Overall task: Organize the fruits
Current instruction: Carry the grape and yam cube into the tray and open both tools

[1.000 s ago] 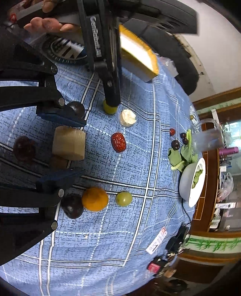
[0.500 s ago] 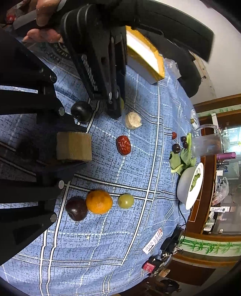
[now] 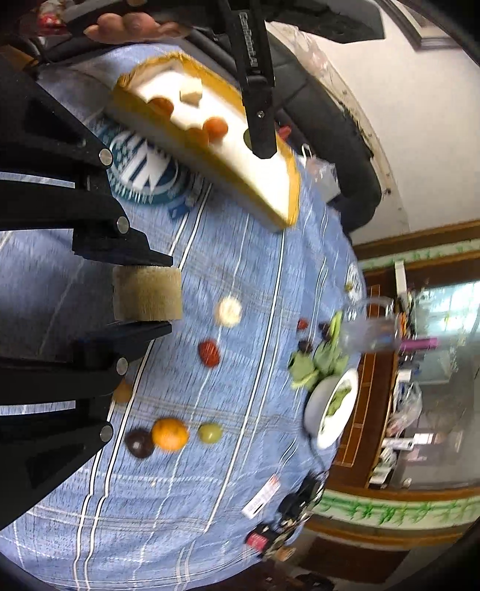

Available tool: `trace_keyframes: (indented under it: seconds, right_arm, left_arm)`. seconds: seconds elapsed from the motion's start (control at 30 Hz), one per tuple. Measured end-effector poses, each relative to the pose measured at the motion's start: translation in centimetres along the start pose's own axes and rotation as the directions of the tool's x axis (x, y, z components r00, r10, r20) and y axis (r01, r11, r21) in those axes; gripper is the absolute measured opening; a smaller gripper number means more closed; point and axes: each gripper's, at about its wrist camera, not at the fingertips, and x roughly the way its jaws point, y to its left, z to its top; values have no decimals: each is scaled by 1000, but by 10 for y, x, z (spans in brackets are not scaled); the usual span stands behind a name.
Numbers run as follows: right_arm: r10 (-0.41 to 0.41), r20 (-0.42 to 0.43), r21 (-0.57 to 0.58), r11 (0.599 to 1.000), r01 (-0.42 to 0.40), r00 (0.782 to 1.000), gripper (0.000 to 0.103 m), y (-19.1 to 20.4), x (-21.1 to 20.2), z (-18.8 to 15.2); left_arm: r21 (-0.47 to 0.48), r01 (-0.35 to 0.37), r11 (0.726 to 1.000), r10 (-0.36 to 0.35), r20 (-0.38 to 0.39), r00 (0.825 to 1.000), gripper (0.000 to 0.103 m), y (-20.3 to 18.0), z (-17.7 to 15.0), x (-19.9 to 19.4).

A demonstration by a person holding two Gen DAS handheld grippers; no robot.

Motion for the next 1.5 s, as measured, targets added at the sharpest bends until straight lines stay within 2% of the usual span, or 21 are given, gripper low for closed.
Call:
trace_keyframes:
  seconds: [0.1,0.27,0.47,0.7,0.87,1.13,1.17,1.23,1.37,1.43,1.5]
  right_arm:
    - [45,9,-25,999,-44,999,31,21,-1,9]
    - [150,-6,-58,987,-150,989,31,67,13,28]
    - [221,-50,-88,970,-225,974,31,121,52,49]
    - [203,-124,-125,968,-218,971,31,152,109,65]
    - [182,-174,-131,970,-206,968,31,159,139,67]
    - [145,-186,-200,963,-181,972,32,170,158,67]
    - [137,-182,-212,961,-175,974,32,172,158,66]
    - [139,-179,-220,959,-177,974,32,175,157,65]
    - [174,-161,-195,959,-204,972,40,174,151,67]
    - [178,-141,-195,960,-203,974,40,174,143,68]
    - [181,-115,-195,960,-201,977,40,174,133,69]
  left_arm:
    - [-52,-83,995,83,-1,997,24,40,2,-7]
    - [-117,-172,978,171,-19,985,24,91,5,-3]
    - [-147,-222,964,215,-62,975,24,123,10,16]
    - [-158,-241,958,223,-123,967,24,139,6,44]
    - [-177,-251,952,224,-161,961,24,148,0,57]
    - [-213,-230,950,203,-141,969,26,152,0,48]
    - [-215,-224,951,199,-132,971,28,151,0,44]
    - [-229,-215,949,195,-107,975,48,151,-1,34]
    - [-266,-182,947,175,-50,983,55,150,-4,9]
    - [-288,-155,945,154,-25,988,66,150,-6,-4]
    - [-313,-128,941,138,10,990,71,147,-11,-20]
